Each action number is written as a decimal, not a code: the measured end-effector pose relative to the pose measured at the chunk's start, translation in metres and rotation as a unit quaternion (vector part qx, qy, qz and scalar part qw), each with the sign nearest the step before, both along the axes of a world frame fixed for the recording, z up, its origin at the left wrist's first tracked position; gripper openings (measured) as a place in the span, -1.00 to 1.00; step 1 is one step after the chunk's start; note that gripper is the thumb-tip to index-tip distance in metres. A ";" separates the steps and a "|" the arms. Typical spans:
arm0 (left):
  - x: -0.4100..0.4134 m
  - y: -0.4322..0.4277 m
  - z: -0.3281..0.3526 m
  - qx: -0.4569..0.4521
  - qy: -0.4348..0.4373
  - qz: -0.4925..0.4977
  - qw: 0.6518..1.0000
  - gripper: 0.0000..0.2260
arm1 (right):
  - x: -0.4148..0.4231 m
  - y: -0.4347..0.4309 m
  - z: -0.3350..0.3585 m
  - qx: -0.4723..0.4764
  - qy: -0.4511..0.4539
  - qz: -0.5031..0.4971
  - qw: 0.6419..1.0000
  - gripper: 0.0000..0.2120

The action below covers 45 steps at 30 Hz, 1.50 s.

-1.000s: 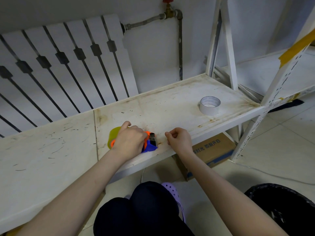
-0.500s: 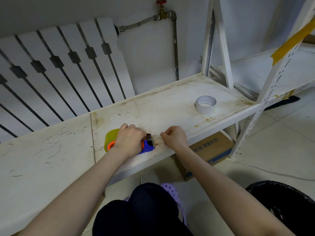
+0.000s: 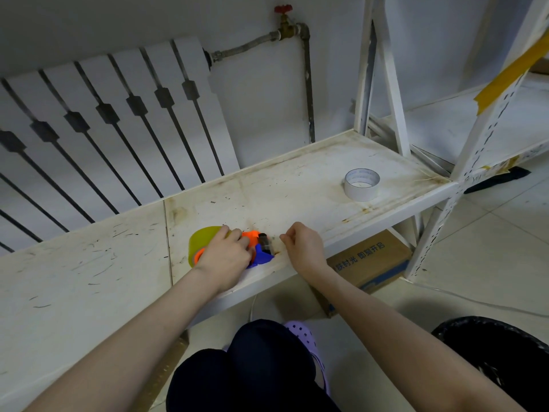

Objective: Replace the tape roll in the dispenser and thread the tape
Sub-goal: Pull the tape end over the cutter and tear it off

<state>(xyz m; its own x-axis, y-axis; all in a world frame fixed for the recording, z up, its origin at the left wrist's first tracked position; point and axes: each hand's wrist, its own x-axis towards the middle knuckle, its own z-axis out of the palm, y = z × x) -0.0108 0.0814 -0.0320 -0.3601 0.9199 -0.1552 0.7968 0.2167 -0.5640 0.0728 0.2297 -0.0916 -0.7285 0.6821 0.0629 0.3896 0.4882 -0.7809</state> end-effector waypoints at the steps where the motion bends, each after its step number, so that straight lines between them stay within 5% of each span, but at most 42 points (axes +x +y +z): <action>1: 0.000 -0.003 -0.001 0.006 -0.006 -0.006 1.000 -0.74 | 0.001 0.000 0.000 -0.009 0.002 -0.007 1.000 -0.84; 7: 0.002 -0.008 0.003 0.047 -0.079 0.015 0.996 -0.72 | 0.003 0.003 0.004 -0.047 0.029 -0.031 0.998 -0.84; 13: 0.006 0.013 0.016 0.210 -0.188 0.084 0.956 -0.68 | 0.007 0.006 0.002 -0.065 0.028 -0.031 0.997 -0.84; 17: 0.001 0.041 0.009 0.108 -0.217 0.177 0.954 -0.45 | 0.010 0.003 -0.003 -0.088 0.050 -0.036 0.994 -0.88; 29: -0.004 0.055 0.008 0.103 -0.195 0.181 0.958 -0.54 | 0.021 0.002 -0.003 -0.103 0.133 -0.059 0.984 -0.88; 39: -0.006 0.047 0.009 0.123 -0.206 0.172 0.956 -0.50 | 0.007 0.009 0.006 -0.172 0.041 -0.060 0.982 -0.86; 45: -0.012 0.044 0.010 0.112 -0.236 0.166 0.951 -0.26 | 0.006 0.008 0.007 -0.172 0.007 -0.056 0.983 -0.88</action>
<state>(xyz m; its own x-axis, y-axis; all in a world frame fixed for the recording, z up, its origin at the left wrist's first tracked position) -0.0225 0.1252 -0.0217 -0.5756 0.7962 -0.1865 0.8161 0.5736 -0.0700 0.0784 0.2382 -0.0850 -0.6479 0.7411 -0.1761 0.4139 0.1485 -0.8981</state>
